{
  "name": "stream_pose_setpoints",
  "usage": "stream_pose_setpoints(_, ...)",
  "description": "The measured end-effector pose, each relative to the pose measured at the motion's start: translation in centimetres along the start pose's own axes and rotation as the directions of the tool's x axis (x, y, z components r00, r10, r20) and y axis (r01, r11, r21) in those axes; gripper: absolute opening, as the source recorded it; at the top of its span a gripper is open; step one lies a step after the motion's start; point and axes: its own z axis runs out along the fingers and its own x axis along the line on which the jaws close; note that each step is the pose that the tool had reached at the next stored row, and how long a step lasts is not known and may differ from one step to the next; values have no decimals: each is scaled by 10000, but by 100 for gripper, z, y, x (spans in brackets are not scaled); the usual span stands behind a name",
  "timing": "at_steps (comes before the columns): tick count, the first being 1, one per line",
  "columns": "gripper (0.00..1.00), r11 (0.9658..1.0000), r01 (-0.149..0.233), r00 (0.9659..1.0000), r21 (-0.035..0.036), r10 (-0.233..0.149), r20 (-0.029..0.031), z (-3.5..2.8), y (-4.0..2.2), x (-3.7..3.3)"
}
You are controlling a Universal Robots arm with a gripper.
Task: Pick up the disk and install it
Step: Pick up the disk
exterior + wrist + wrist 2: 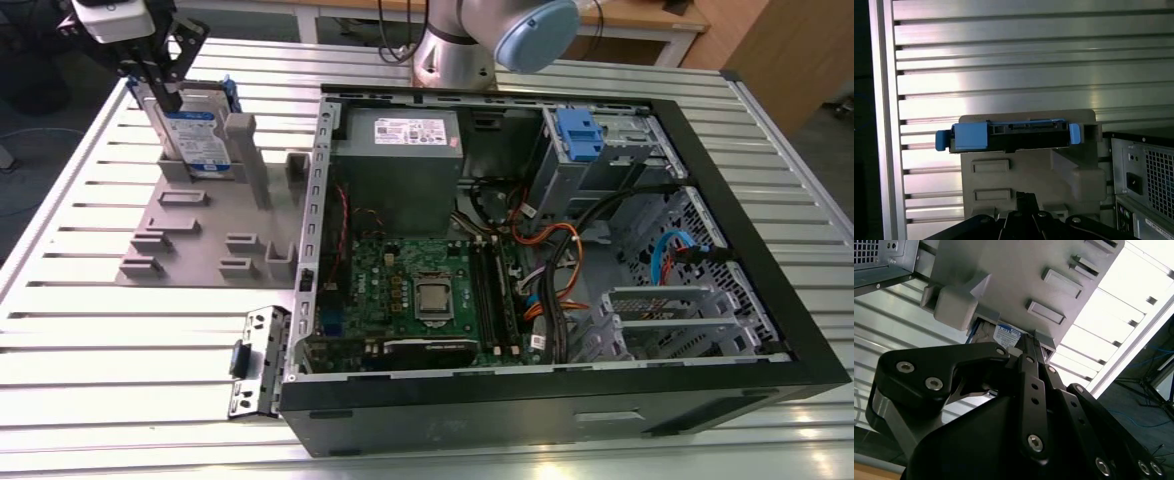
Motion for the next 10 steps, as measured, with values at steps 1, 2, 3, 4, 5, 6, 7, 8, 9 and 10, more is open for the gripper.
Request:
stream_pose_setpoints(1, 10, 10000, 0, 10000, 0, 0, 0, 0, 0, 0)
stream_pose_setpoints(2, 10, 10000, 0, 10000, 0, 0, 0, 0, 0, 0)
stream_pose_setpoints(3, 10, 10000, 0, 10000, 0, 0, 0, 0, 0, 0)
stream_pose_setpoints(4, 10, 10000, 5, 10000, 0, -5, 0, 0, 0, 0)
stream_pose_setpoints(5, 10, 10000, 18, 10000, 0, -18, 0, 0, 0, 0)
stream_pose_setpoints(6, 10, 10000, 38, 10000, -1, -38, 0, 0, 0, 0)
stream_pose_setpoints(7, 10, 10000, 62, 10000, -2, -62, 0, 0, 0, 0)
stream_pose_setpoints(8, 10, 10000, 98, 10000, -3, -98, 1, 1, 0, 0)
stream_pose_setpoints(9, 10, 9999, 147, 9999, -5, -147, 0, 1, 0, 0)
stream_pose_setpoints(10, 10, 9998, 208, 9998, -7, -208, 1, 1, 1, 0)
